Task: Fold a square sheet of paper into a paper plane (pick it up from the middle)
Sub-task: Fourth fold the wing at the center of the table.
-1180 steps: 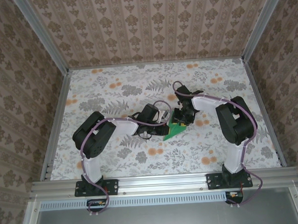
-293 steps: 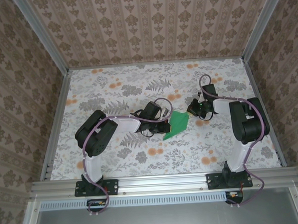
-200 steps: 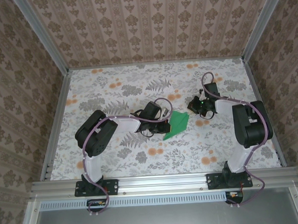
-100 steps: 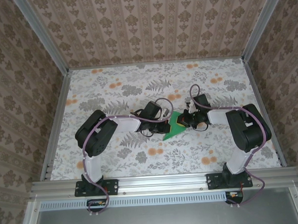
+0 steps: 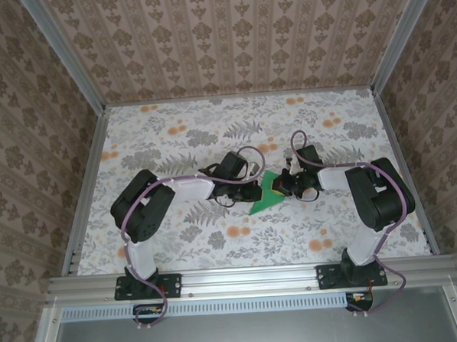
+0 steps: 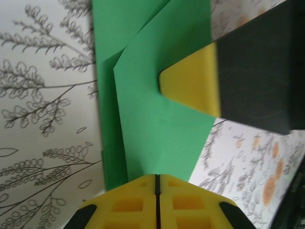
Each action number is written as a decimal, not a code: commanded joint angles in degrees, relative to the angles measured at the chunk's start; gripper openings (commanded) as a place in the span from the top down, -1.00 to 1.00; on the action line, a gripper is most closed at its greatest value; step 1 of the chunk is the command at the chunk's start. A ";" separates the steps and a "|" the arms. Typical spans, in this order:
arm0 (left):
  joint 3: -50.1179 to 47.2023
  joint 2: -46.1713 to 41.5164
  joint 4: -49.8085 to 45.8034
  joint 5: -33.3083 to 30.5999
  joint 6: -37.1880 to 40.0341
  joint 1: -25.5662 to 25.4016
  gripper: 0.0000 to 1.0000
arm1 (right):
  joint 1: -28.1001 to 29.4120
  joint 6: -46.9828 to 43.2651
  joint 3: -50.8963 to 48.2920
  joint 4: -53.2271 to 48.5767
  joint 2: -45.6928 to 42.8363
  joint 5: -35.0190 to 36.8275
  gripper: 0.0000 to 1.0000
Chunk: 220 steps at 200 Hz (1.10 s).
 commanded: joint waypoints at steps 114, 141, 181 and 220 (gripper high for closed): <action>-4.09 -1.64 -5.54 -2.87 -7.63 -2.29 0.74 | 0.29 -0.49 -0.17 -7.27 5.11 6.77 0.91; -4.47 -1.46 -6.09 -3.63 -7.65 -2.28 0.75 | 0.23 -0.58 -0.27 -7.37 5.45 6.86 0.91; -6.20 -1.72 -5.80 -4.28 -8.08 -2.12 0.78 | 0.23 -0.84 -0.26 -7.55 5.88 6.86 0.91; -6.59 -4.78 -4.47 -1.91 -6.97 -1.58 0.79 | 0.23 -1.11 -0.27 -7.91 5.97 6.92 0.92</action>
